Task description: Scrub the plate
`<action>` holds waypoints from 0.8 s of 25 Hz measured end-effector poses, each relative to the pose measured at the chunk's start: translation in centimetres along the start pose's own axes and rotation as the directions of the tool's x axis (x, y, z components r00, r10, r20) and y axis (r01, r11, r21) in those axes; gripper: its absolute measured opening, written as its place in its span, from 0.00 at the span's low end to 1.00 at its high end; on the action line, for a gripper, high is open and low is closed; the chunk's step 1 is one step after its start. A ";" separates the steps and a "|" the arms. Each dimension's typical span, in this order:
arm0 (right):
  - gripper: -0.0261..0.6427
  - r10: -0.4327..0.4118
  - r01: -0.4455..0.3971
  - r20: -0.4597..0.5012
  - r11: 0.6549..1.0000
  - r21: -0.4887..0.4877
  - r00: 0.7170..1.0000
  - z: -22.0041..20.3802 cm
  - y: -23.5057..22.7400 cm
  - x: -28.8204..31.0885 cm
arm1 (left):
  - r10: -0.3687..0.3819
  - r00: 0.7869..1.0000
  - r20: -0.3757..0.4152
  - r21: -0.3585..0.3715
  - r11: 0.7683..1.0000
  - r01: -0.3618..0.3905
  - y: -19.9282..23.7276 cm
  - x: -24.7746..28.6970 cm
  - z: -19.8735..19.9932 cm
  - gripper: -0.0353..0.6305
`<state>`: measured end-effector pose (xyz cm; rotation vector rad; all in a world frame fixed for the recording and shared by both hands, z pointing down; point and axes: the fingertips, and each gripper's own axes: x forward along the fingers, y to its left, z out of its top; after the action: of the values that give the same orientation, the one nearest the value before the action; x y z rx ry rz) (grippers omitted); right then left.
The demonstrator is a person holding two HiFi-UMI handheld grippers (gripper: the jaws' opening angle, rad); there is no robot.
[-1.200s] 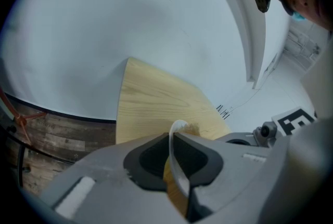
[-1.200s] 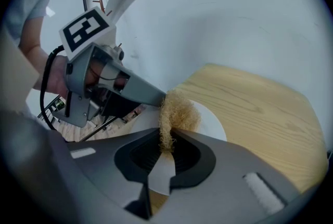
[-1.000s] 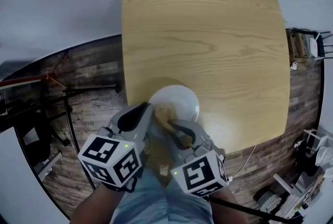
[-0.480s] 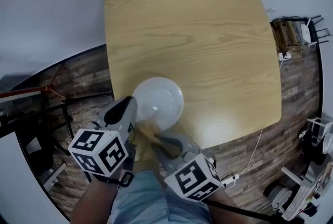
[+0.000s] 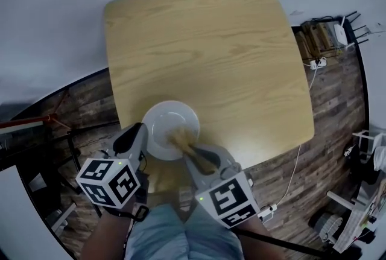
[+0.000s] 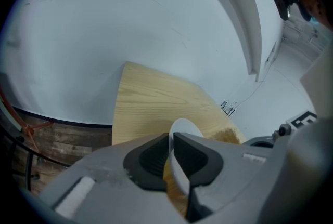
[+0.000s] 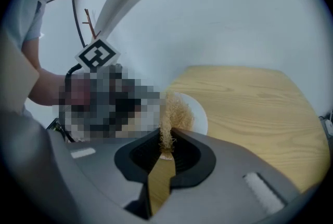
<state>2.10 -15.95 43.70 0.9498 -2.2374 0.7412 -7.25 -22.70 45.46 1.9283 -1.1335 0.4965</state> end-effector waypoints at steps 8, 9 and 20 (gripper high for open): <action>0.11 -0.078 0.078 -0.022 0.997 -0.006 0.997 1.1 -4.1 1.4 | -0.019 1.000 -0.014 -0.019 1.000 0.019 -0.6 0.5 0.0 0.13; 0.11 -0.086 0.085 -0.027 0.996 -0.011 0.996 1.3 -4.3 1.9 | -0.023 1.000 -0.015 -0.021 1.000 0.022 -0.5 0.5 0.0 0.13; 0.11 -0.081 0.079 -0.079 0.997 -0.018 0.994 1.0 -3.6 4.8 | -0.016 1.000 -0.006 -0.057 0.998 0.016 0.7 0.2 0.3 0.13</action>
<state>1.77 -20.84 47.27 0.9798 -2.1206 0.7129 -7.81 -23.25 45.69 1.8839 -1.1153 0.4566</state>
